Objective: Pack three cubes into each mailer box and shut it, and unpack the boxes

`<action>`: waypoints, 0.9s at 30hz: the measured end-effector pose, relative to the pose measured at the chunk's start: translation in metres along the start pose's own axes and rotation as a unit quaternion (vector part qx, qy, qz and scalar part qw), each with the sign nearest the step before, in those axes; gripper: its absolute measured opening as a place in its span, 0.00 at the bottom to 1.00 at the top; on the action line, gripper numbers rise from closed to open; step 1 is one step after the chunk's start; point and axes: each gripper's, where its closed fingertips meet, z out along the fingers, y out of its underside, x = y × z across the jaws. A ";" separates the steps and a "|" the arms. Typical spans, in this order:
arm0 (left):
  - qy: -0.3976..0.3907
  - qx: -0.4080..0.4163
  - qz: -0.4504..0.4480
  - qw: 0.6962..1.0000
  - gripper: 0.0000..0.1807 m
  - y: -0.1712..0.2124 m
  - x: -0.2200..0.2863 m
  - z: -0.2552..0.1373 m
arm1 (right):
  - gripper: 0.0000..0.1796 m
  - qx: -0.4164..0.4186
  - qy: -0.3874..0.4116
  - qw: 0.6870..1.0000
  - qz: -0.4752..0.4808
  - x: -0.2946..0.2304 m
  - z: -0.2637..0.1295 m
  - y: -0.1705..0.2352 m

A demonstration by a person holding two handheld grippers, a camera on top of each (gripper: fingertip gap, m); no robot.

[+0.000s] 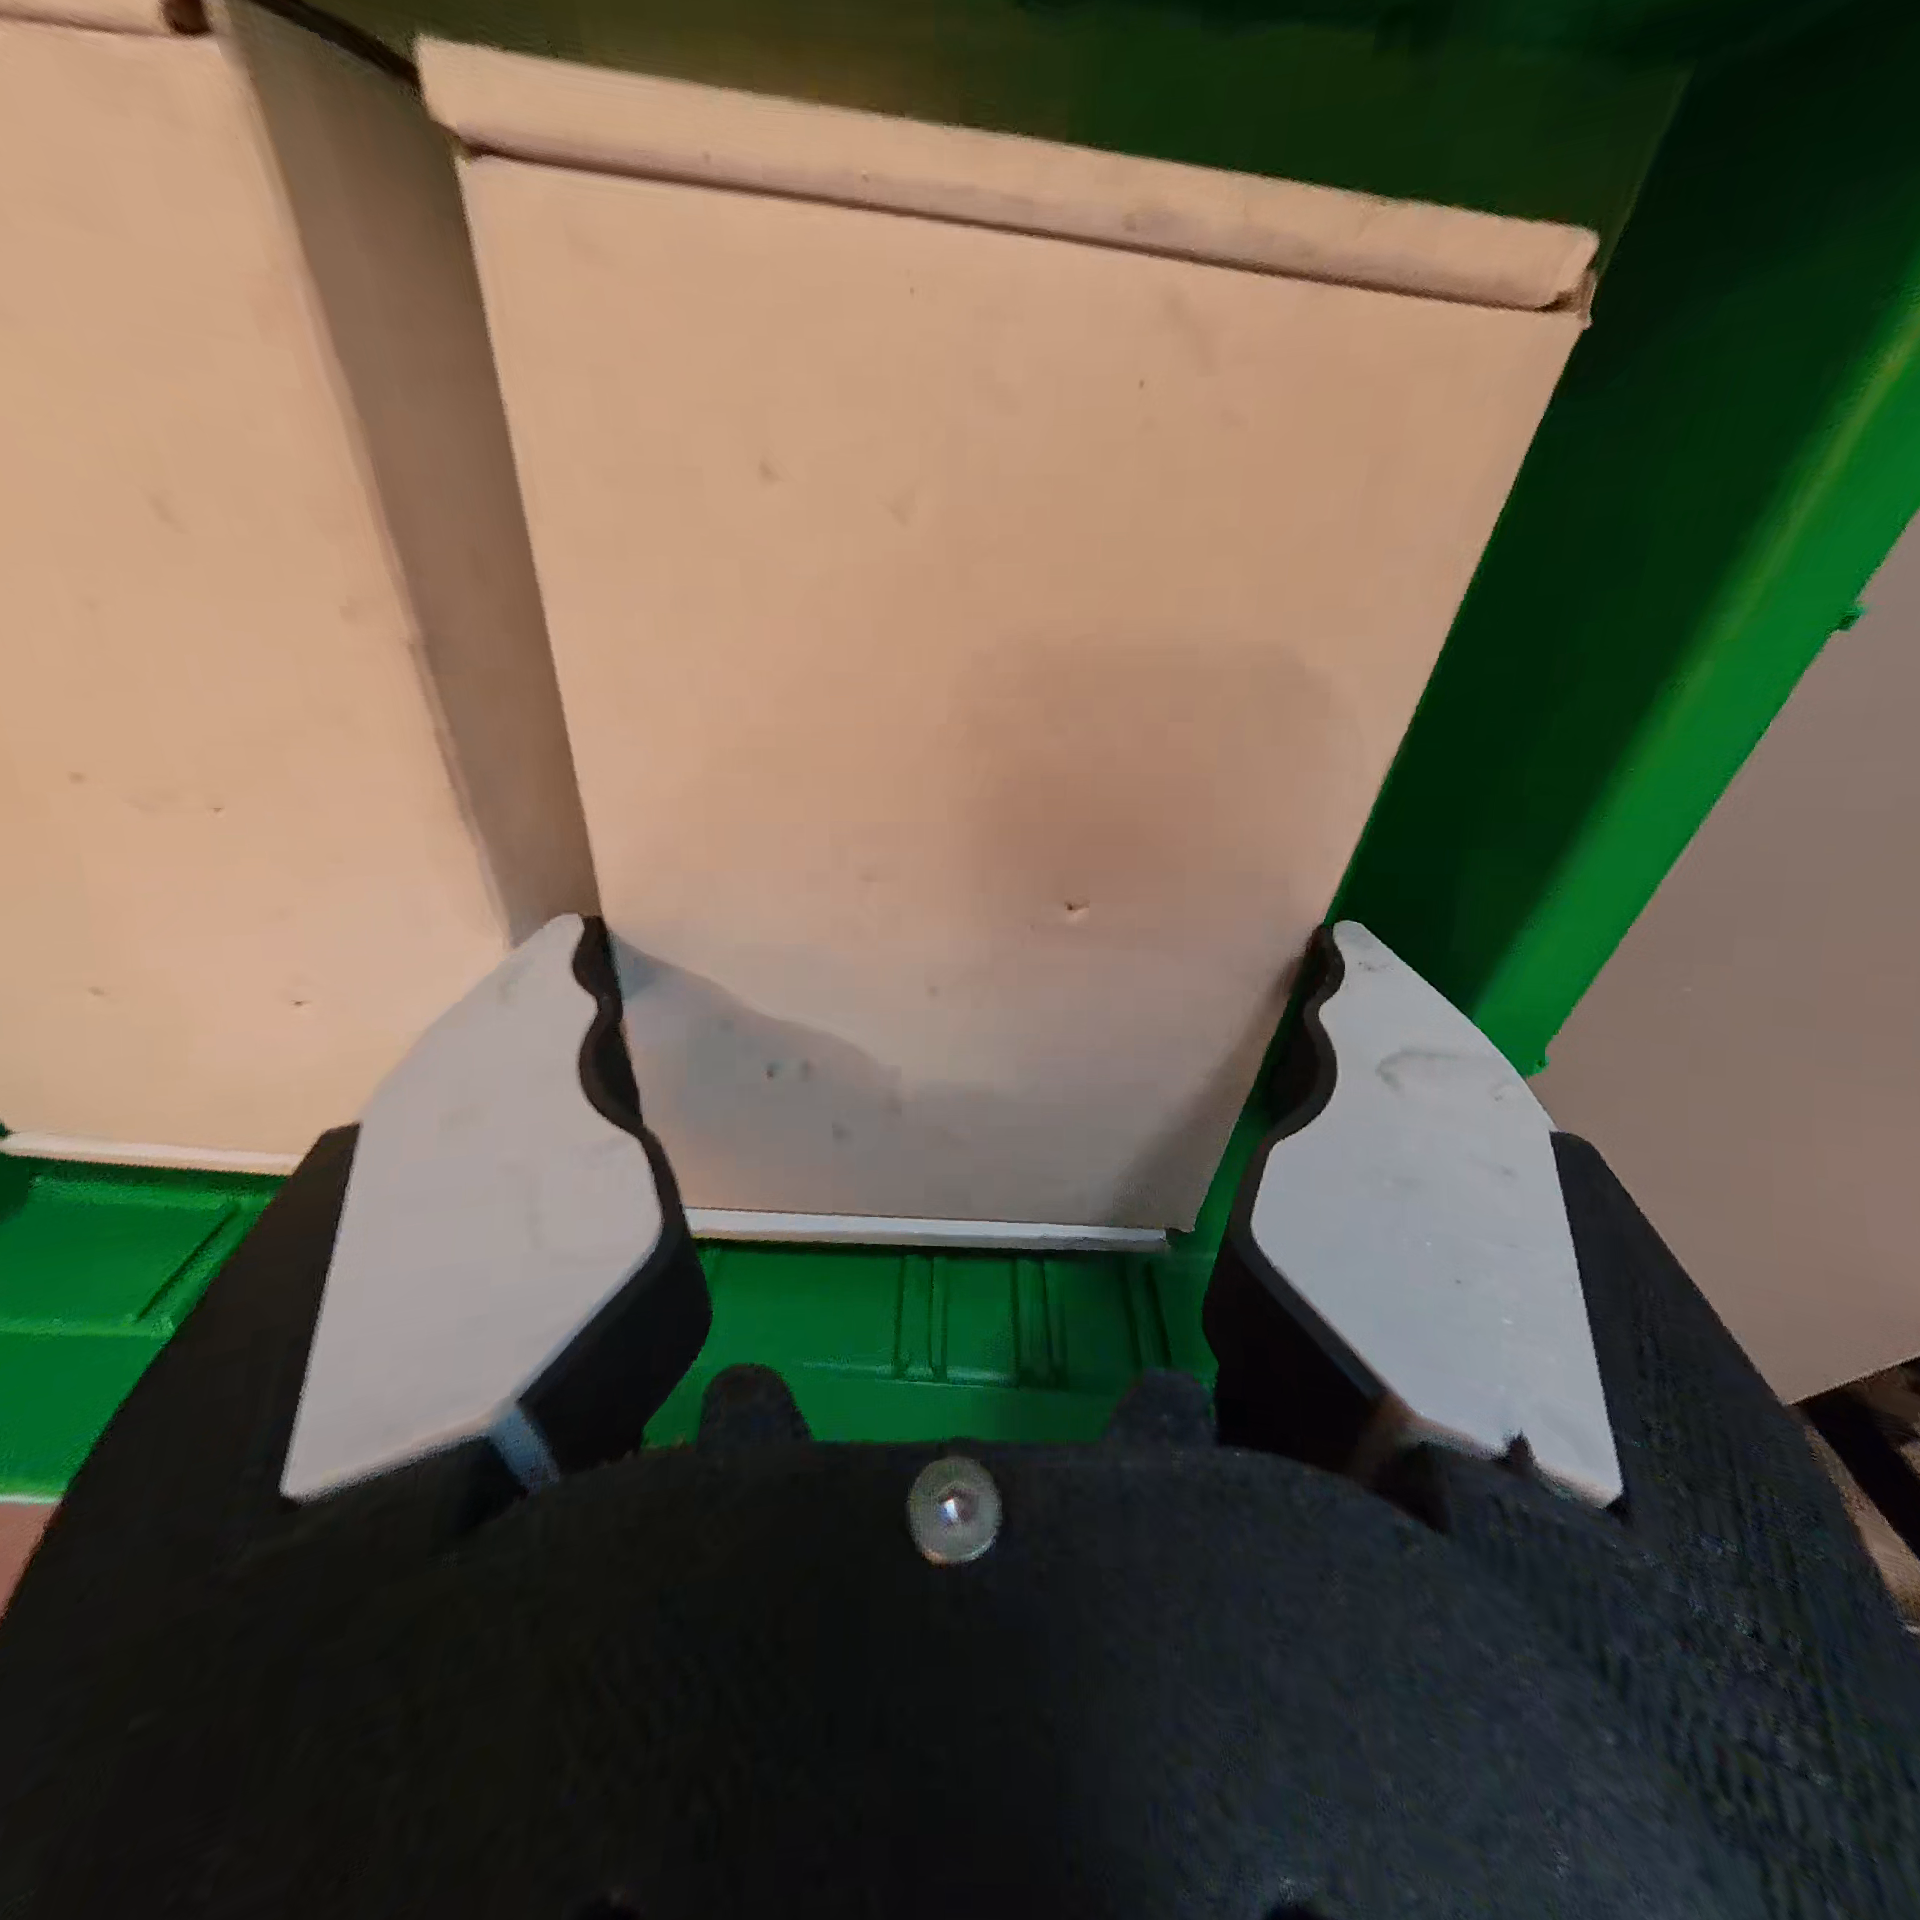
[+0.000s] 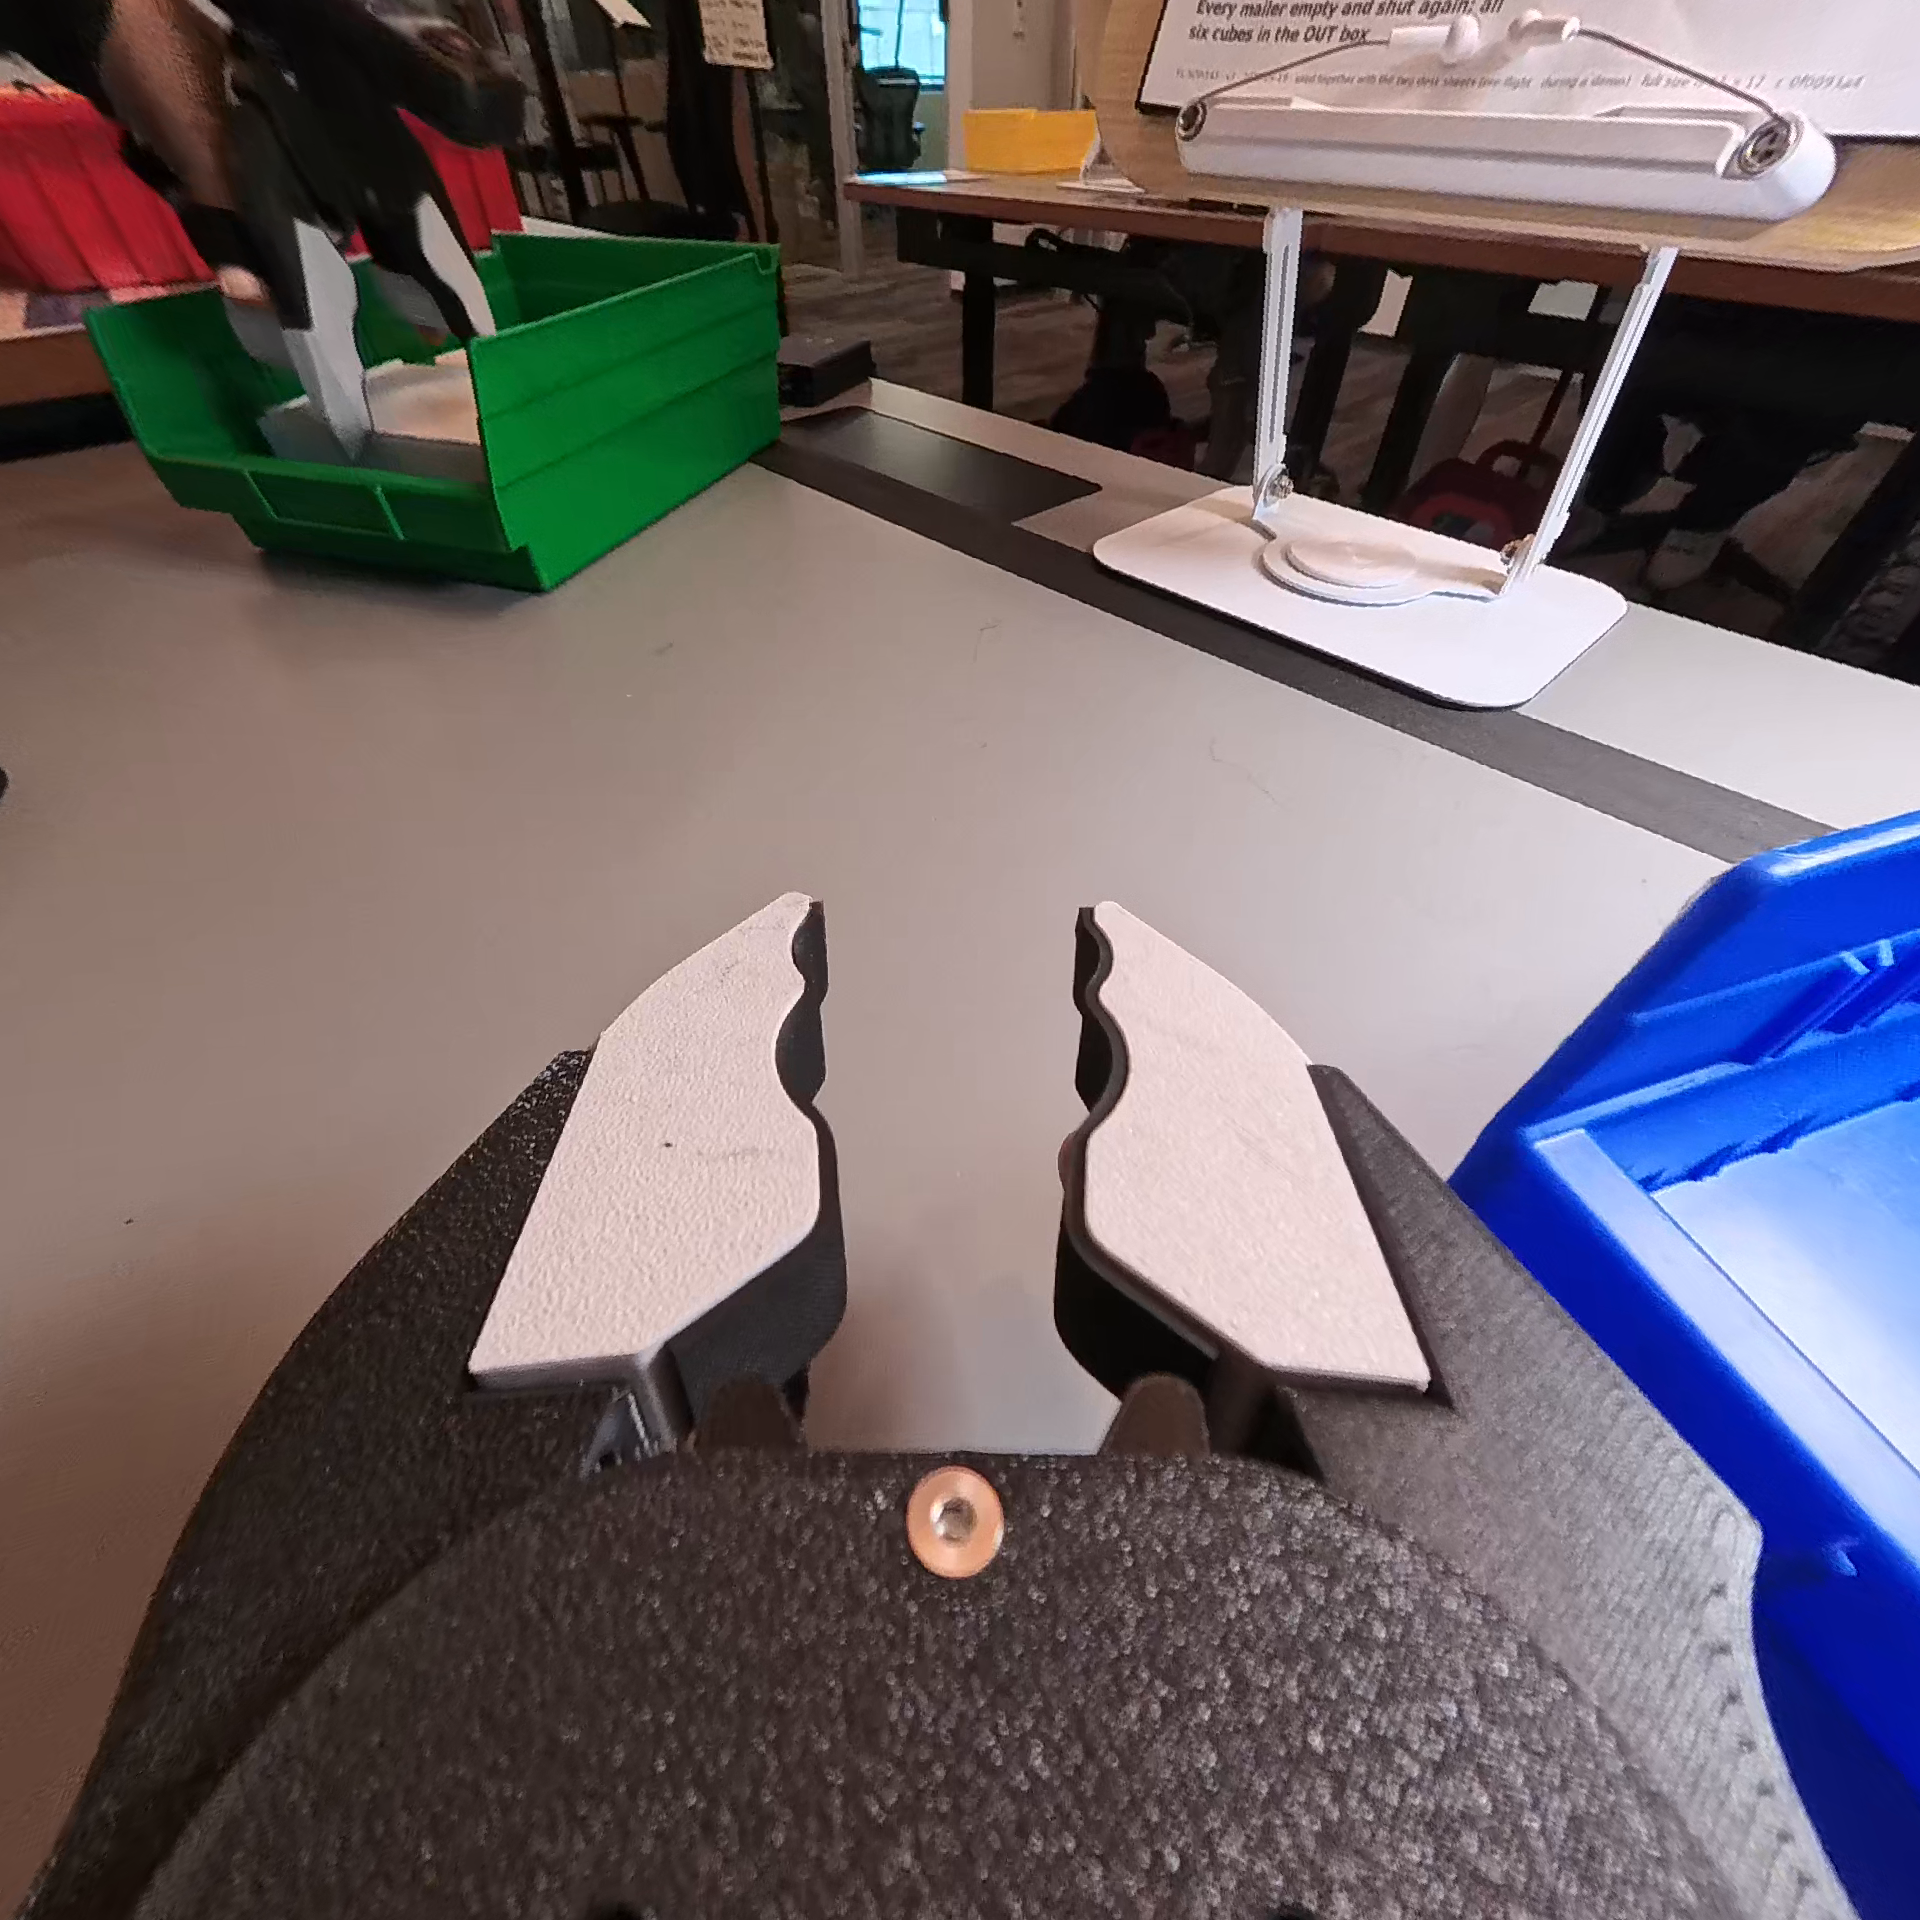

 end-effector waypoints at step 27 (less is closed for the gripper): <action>-0.021 0.275 0.109 0.955 0.67 -0.083 0.110 -0.146 | 0.31 -0.014 -0.025 0.976 -0.218 -0.060 0.024 -0.020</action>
